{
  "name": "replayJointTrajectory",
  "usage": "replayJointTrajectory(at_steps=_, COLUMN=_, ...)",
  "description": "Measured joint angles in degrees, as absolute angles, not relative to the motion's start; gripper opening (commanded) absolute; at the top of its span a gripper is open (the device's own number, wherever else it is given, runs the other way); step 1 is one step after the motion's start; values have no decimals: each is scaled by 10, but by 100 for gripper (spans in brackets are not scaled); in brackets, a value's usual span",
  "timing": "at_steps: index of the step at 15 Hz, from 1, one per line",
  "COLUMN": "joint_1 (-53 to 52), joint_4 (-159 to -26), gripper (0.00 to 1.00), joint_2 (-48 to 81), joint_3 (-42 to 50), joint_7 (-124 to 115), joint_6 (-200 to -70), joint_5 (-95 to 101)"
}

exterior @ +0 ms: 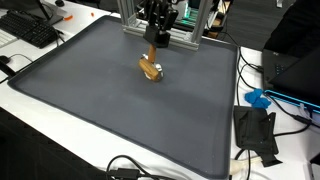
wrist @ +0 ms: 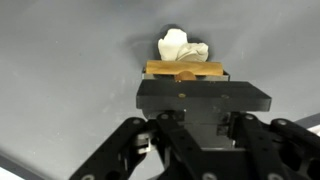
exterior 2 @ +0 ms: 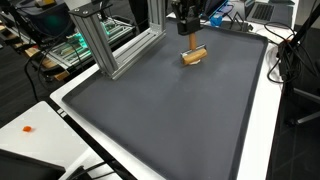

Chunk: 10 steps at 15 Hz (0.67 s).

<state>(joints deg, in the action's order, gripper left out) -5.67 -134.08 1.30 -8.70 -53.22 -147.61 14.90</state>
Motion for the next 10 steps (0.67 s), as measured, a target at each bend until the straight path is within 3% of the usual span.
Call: replayJointTrajectory(at_steps=10, joint_1=-76, joint_4=-1320, gripper=22, joint_2=13, joint_3=-89, joint_7=-515, joint_6=-1415, joint_5=115)
